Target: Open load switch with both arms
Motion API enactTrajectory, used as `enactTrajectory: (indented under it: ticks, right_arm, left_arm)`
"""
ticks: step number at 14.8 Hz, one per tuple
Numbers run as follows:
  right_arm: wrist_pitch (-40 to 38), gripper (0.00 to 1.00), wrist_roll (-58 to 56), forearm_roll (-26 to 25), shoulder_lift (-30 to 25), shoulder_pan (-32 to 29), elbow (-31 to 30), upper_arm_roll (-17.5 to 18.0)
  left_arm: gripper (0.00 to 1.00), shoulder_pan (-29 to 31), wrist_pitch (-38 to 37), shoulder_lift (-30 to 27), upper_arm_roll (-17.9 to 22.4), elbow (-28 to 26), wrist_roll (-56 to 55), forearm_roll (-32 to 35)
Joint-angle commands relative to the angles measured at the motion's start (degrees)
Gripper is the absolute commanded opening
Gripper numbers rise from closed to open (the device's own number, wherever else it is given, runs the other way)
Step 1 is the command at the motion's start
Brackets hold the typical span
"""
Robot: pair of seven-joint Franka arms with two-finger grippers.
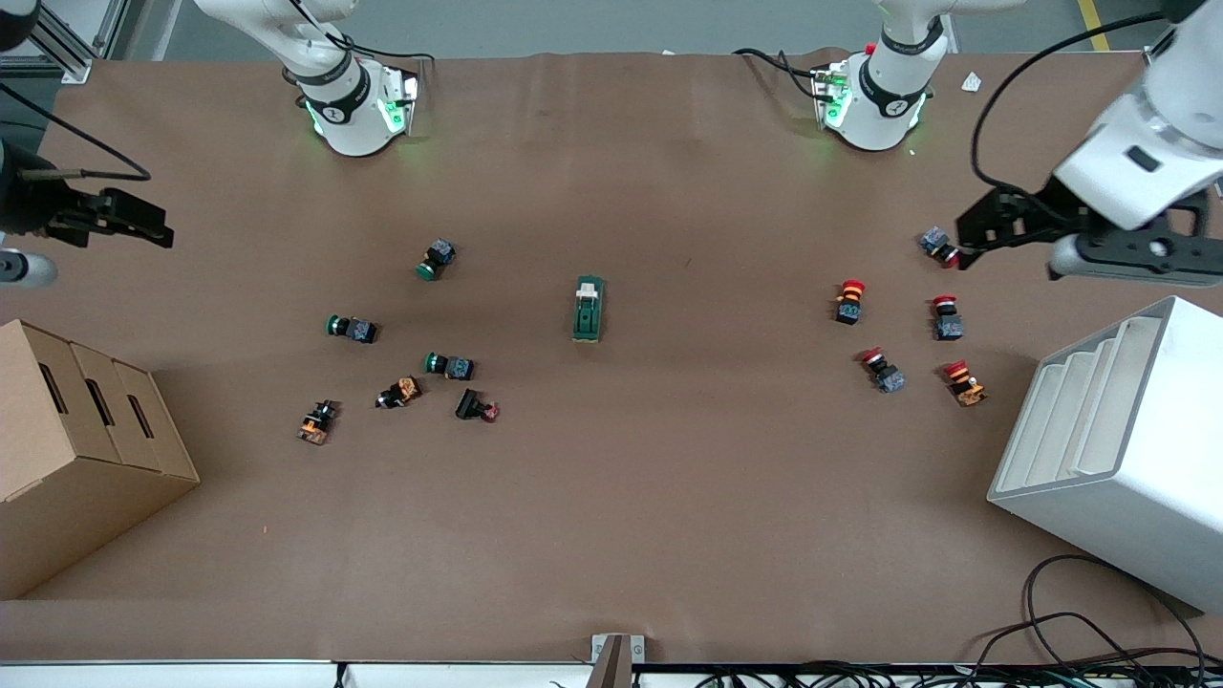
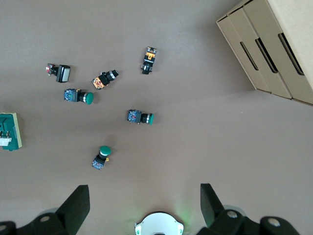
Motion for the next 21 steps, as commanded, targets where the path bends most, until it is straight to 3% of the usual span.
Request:
enactTrajectory:
  ticks: [1, 7, 10, 21]
  right_arm:
    - [0.9, 1.0, 0.0, -0.3, -5.1, -0.5, -4.4, 0.2]
    - [2.0, 1.0, 0.0, -0.1, -9.8, -0.5, -8.3, 0.1]
    - [3.5, 1.0, 0.0, 0.0, -10.4, -0.4, -8.2, 0.2]
    - [4.4, 1.0, -1.0, 0.7, -10.2, -0.3, -8.2, 0.1]
  left_arm:
    - [1.0, 0.8, -2.9, -4.0, 2.0, -4.5, 1.8, -0.4]
    - [1.0, 0.8, -2.9, -9.2, 2.3, -10.9, 2.5, -1.0]
    - [1.0, 0.8, 1.1, -14.4, 2.3, -17.7, 2.5, -0.9]
    - [1.0, 2.5, -1.2, -9.6, 1.1, -10.4, 2.3, -0.3]
